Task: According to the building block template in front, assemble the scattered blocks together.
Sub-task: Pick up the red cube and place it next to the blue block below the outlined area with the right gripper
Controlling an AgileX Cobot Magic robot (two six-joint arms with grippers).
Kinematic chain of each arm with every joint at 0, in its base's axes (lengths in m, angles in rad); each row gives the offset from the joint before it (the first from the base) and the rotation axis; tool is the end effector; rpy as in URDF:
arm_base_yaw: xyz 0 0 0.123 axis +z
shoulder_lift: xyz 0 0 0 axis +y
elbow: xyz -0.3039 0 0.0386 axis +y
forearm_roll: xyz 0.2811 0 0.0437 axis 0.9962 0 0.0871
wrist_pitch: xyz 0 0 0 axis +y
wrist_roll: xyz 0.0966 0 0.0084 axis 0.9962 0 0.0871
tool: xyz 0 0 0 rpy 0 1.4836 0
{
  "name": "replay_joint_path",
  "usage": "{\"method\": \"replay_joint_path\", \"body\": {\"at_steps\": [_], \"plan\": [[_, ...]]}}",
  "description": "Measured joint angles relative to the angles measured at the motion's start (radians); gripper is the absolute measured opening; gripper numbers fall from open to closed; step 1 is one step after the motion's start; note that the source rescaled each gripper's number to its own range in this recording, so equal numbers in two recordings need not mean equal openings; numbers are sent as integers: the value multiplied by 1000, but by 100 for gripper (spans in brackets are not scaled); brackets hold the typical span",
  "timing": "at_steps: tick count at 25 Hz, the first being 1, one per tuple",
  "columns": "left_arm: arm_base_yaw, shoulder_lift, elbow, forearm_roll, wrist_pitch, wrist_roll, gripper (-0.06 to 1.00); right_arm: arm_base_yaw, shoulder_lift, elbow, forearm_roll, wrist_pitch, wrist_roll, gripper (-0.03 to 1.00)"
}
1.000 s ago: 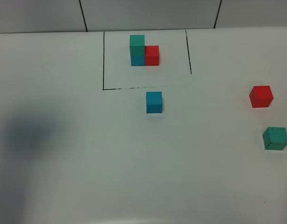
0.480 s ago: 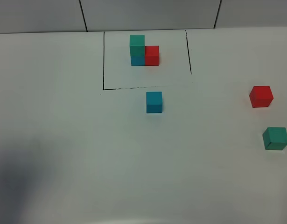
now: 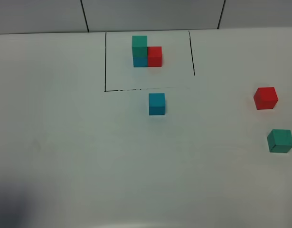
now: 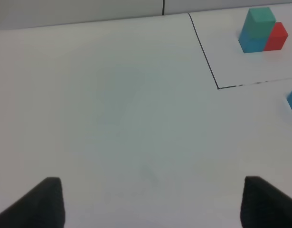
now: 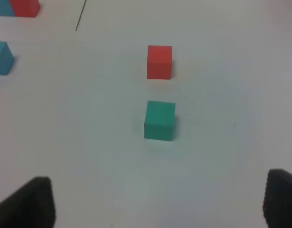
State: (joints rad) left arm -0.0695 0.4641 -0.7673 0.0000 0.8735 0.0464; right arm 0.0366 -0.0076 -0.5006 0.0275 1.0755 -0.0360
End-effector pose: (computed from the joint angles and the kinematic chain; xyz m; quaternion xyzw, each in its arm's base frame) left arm 0.0864 -0.0060 0.3741 0.0496 0.8543 -0.0060 0.5174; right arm 0.0060 0.0026 0.2895 -0.0317 0.8543 0.0139 0.5187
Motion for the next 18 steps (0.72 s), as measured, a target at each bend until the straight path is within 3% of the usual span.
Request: {"method": "replay_joint_path", "body": {"at_steps": [8,18], "plan": [[0,-147,104,-40,26,-2,91,0,0,0,0,0,0,82],[0,-294,141,-63,151,-2,91,0,0,0,4,0,0,82]]}}
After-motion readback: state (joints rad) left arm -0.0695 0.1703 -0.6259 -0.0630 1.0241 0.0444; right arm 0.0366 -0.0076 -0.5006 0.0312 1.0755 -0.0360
